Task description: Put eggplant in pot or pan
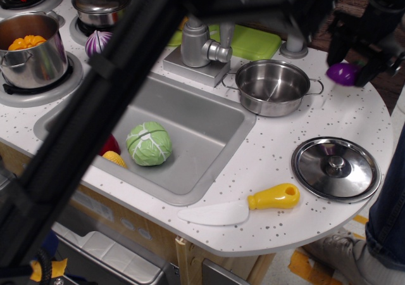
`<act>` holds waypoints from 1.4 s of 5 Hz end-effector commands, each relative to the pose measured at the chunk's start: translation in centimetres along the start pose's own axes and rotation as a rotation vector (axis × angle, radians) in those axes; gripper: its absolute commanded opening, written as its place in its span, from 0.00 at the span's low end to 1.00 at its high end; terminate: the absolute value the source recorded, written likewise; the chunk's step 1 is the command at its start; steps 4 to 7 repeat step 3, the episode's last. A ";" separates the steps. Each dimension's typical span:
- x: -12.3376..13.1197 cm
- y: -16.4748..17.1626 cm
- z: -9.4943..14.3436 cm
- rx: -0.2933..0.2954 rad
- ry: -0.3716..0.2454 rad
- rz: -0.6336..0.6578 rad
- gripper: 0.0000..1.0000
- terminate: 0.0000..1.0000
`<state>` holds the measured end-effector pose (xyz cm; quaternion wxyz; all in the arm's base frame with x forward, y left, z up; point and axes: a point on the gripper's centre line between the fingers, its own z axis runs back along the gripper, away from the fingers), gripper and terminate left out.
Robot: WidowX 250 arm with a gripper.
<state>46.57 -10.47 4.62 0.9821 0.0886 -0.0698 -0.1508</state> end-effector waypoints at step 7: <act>-2.3 5.2 4.3 0.069 -0.168 0.019 0.00 1.00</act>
